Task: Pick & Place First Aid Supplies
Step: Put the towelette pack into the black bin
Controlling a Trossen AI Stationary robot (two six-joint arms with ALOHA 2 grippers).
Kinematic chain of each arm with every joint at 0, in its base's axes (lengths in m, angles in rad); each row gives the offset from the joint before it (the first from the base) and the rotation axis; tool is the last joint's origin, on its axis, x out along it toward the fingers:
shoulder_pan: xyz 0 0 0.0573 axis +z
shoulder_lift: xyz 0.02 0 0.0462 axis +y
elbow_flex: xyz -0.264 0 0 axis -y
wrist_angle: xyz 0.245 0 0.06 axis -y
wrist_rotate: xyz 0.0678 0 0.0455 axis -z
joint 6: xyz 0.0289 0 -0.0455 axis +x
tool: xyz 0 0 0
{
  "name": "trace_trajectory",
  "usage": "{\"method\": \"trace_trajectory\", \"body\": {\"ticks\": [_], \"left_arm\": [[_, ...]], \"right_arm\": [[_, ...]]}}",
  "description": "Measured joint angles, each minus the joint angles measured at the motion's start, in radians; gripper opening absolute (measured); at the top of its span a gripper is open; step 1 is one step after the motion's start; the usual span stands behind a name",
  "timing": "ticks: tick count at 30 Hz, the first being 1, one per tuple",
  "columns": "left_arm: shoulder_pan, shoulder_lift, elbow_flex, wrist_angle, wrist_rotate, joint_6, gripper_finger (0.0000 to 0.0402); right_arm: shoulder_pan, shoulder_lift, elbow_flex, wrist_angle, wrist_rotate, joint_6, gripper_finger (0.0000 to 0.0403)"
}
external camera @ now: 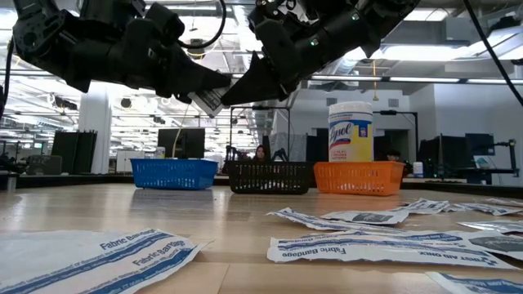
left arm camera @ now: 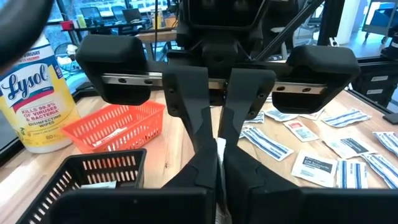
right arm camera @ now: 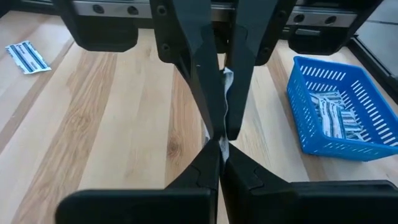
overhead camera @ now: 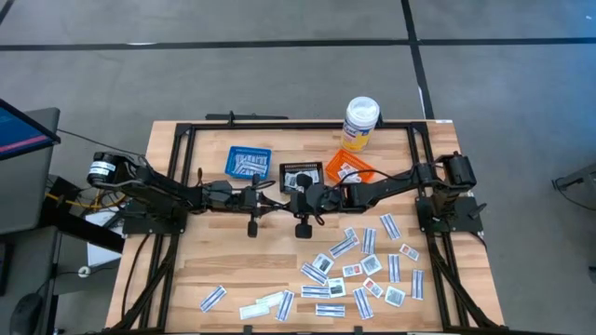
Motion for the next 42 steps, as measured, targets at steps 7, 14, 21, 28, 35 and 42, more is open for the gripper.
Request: {"method": "trace_trajectory", "body": {"ticks": [7, 14, 21, 28, 35, 42], "left_arm": [[0.0, 0.0, 0.0, -0.001, 0.0, 0.002, 0.0009], [0.0, 0.0, 0.0, -0.001, 0.0, 0.001, 0.0009], [0.0, 0.0, 0.0, -0.002, 0.0, 0.0, 0.0013], [0.0, 0.0, 0.0, -0.006, 0.0, -0.001, 0.0013], [0.0, -0.002, 0.0, -0.003, 0.0, -0.001, 0.0009], [0.001, -0.002, 0.0, -0.002, -0.009, -0.001, 0.0013]], "right_arm": [[0.0, 0.0, 0.0, 0.0, 0.0, 0.0, 0.0001], [0.0, 0.0, 0.0, 0.0, 0.0, 0.0, 0.0001], [0.0, 0.001, 0.0, 0.006, 0.0, 0.001, 0.0002], [0.0, 0.001, 0.0, 0.02, 0.0, 0.06, 0.0025], [-0.005, 0.002, -0.001, 0.047, 0.0, 0.06, 0.0051], [-0.02, 0.002, -0.001, 0.038, -0.003, 0.061, 0.0036]]}}
